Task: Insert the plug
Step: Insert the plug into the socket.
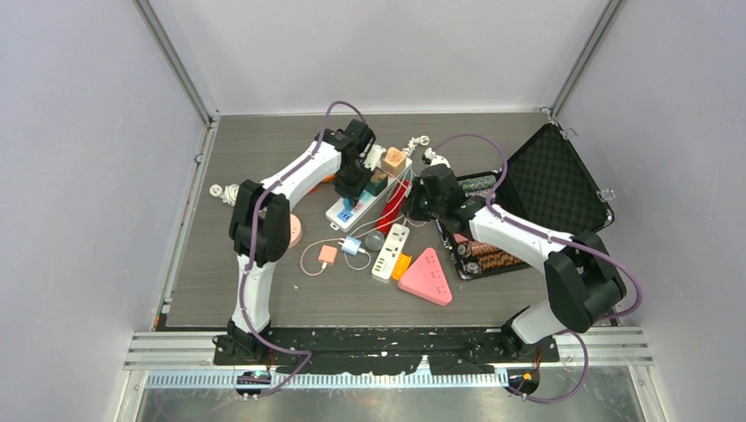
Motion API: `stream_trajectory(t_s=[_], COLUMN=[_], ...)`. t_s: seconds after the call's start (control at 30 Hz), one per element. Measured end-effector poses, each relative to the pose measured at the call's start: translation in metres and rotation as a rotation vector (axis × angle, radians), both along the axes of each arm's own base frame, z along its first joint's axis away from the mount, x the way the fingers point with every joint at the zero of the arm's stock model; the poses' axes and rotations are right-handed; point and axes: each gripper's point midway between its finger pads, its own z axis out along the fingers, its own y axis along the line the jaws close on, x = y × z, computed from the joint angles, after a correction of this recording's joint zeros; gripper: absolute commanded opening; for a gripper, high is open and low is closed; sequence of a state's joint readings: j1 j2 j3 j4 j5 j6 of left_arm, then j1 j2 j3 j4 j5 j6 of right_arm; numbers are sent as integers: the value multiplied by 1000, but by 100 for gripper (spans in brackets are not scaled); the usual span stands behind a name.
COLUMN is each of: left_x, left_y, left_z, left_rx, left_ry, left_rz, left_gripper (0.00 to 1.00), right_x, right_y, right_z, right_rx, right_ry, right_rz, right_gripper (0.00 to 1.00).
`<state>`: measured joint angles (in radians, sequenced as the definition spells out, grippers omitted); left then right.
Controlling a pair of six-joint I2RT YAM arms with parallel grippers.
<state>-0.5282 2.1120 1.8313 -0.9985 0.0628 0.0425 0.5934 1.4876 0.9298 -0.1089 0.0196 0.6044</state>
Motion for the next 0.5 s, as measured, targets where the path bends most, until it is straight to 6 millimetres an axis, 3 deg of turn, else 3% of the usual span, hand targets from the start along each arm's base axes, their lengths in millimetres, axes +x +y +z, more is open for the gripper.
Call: stream_trajectory(t_s=[0.5], left_x=[4], left_y=[2], left_z=[-6], left_rx=[41], left_ry=[23], left_rz=[-38], left_gripper=[0], right_x=[-3], right_y=[3], right_z=[-1], right_rx=[9], right_ry=[12], right_rz=[18], right_gripper=[5])
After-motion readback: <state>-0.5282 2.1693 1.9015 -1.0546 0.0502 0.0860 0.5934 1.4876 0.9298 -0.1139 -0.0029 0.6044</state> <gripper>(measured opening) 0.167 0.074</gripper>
